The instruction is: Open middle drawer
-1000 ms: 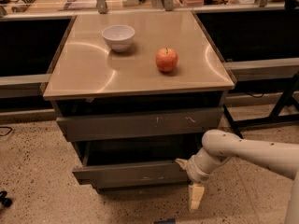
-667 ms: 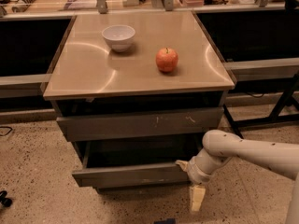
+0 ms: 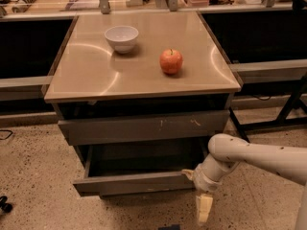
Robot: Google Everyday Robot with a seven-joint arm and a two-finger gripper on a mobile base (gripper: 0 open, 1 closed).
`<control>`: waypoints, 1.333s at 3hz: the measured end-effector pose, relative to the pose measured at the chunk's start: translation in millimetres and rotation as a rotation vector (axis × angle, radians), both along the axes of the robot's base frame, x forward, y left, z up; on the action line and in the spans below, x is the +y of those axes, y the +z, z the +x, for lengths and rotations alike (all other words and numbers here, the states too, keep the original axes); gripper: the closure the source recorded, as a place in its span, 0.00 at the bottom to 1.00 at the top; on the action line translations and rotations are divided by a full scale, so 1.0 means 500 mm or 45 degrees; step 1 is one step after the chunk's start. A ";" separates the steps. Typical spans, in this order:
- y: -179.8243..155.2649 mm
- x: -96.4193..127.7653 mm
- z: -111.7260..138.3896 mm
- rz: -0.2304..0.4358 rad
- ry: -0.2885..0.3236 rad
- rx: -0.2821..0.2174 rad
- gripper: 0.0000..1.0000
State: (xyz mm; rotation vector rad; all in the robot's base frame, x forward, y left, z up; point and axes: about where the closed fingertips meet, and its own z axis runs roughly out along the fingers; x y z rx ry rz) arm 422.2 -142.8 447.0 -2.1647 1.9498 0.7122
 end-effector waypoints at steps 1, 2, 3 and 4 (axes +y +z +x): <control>0.008 -0.009 -0.066 -0.017 -0.017 0.126 0.00; 0.031 -0.021 -0.149 -0.058 -0.020 0.297 0.00; 0.031 -0.021 -0.149 -0.058 -0.020 0.297 0.00; 0.040 -0.018 -0.142 -0.049 -0.022 0.209 0.00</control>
Offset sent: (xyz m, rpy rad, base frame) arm -0.1164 -0.0183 0.0351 -0.0892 0.3777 -0.0290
